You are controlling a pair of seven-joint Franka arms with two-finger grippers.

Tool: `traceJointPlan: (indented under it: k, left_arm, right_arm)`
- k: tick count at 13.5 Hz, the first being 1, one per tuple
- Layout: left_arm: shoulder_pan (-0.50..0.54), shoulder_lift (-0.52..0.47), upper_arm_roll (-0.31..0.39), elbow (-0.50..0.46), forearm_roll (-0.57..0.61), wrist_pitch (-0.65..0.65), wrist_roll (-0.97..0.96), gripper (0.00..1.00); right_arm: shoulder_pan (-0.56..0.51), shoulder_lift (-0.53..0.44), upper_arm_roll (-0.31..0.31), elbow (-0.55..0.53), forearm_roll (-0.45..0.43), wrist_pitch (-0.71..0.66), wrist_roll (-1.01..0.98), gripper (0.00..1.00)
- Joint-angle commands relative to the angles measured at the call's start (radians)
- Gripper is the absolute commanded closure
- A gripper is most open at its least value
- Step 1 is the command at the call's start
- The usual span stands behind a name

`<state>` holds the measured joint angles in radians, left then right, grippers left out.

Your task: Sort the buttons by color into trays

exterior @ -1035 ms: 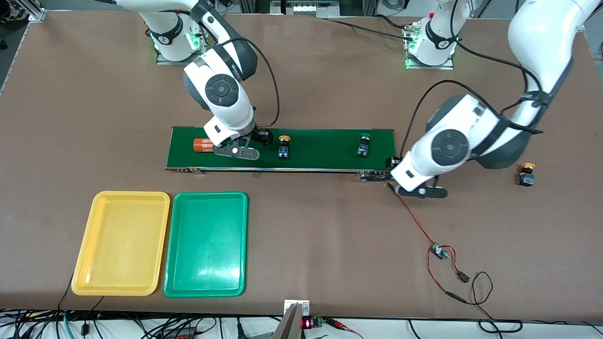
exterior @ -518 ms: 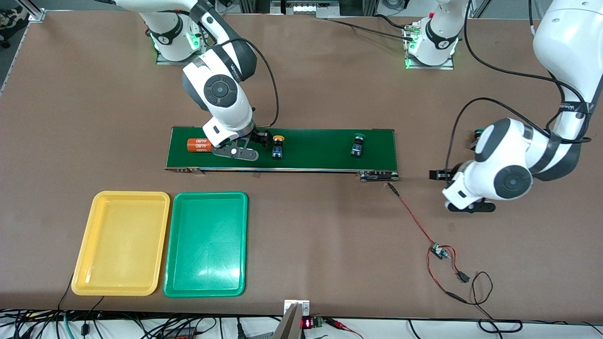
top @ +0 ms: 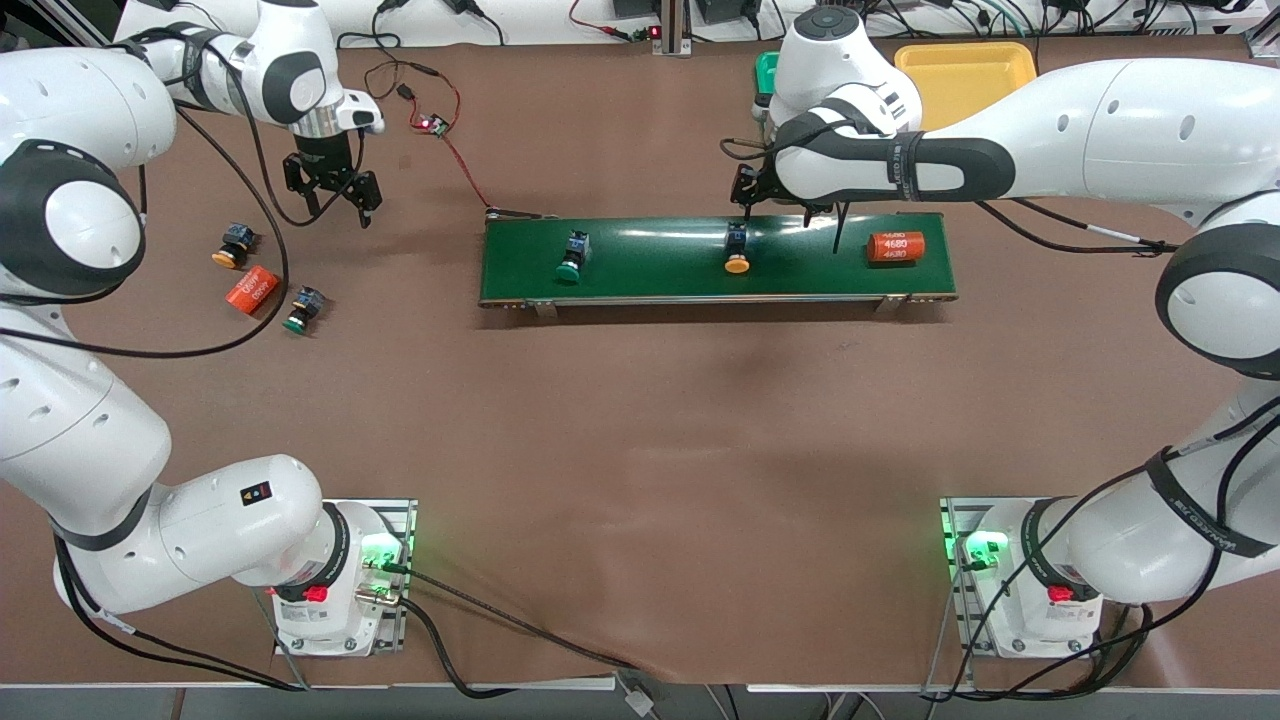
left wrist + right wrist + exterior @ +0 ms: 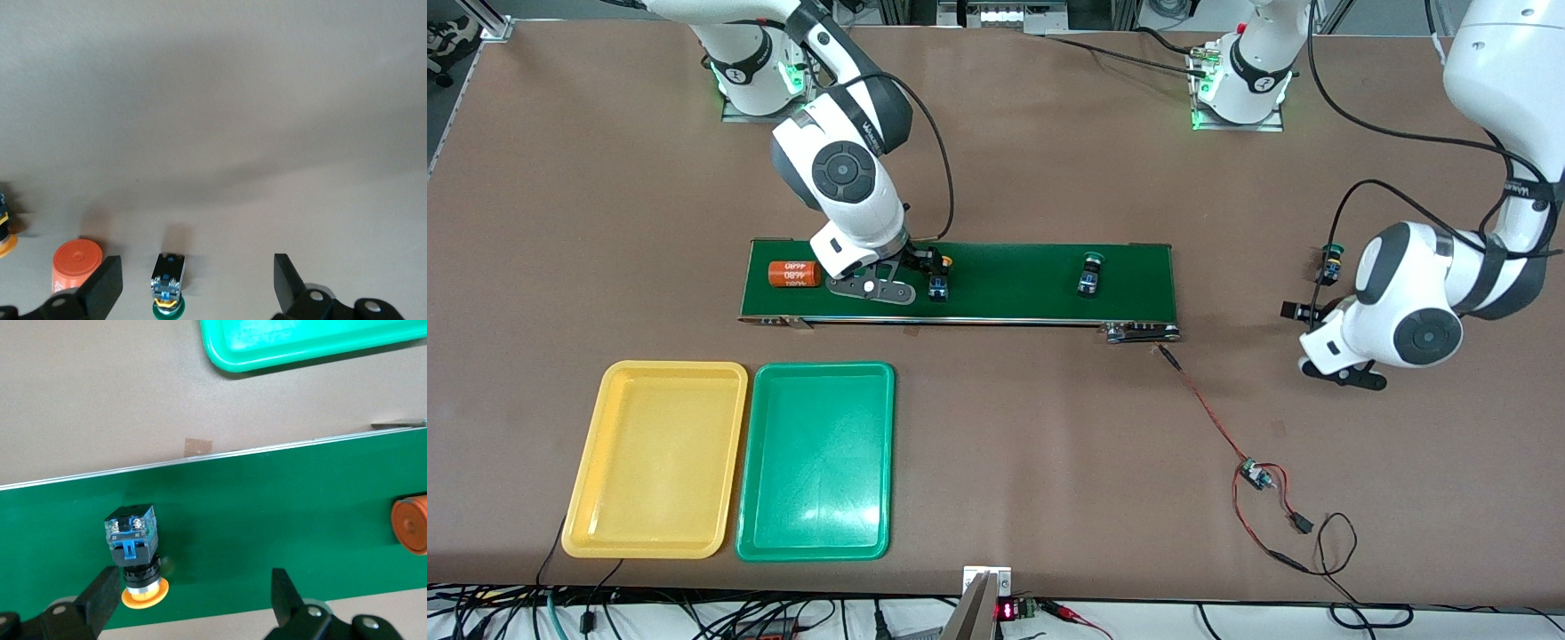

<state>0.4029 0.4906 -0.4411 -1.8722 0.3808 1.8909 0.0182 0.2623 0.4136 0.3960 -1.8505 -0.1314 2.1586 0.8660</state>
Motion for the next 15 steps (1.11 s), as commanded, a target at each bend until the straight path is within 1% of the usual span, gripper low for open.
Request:
traceJointPlan:
  k: [1, 3, 5, 8, 12, 14, 15]
  left_arm:
    - [-0.021, -0.168, 0.064, -0.201, -0.036, 0.103, 0.087, 0.00]
    - [-0.039, -0.201, 0.120, -0.284, -0.147, 0.173, 0.164, 0.00]
    - [-0.041, -0.207, 0.156, -0.338, -0.209, 0.235, 0.245, 0.00]
    - [-0.039, -0.211, 0.191, -0.384, -0.217, 0.284, 0.304, 0.00]
    - [-0.027, -0.208, 0.216, -0.384, -0.217, 0.303, 0.351, 0.00]
    - [0.000, -0.198, 0.216, -0.384, -0.217, 0.310, 0.351, 0.00]
    - [0.010, -0.192, 0.216, -0.384, -0.217, 0.319, 0.351, 0.00]
  right_arm:
    - [0.006, 0.062, 0.001, 0.020, -0.016, 0.049, 0.019, 0.00]
    - [0.008, 0.086, -0.005, 0.022, -0.016, 0.089, 0.019, 0.00]
    - [0.009, 0.100, -0.005, 0.022, -0.017, 0.103, 0.019, 0.00]
    - [0.006, 0.114, -0.005, 0.022, -0.031, 0.104, 0.019, 0.00]
    - [0.002, 0.129, -0.005, 0.024, -0.037, 0.119, 0.019, 0.00]
    - [-0.006, 0.142, -0.006, 0.024, -0.039, 0.124, 0.010, 0.20]
    - [-0.005, 0.143, -0.017, 0.024, -0.048, 0.132, 0.007, 0.35]
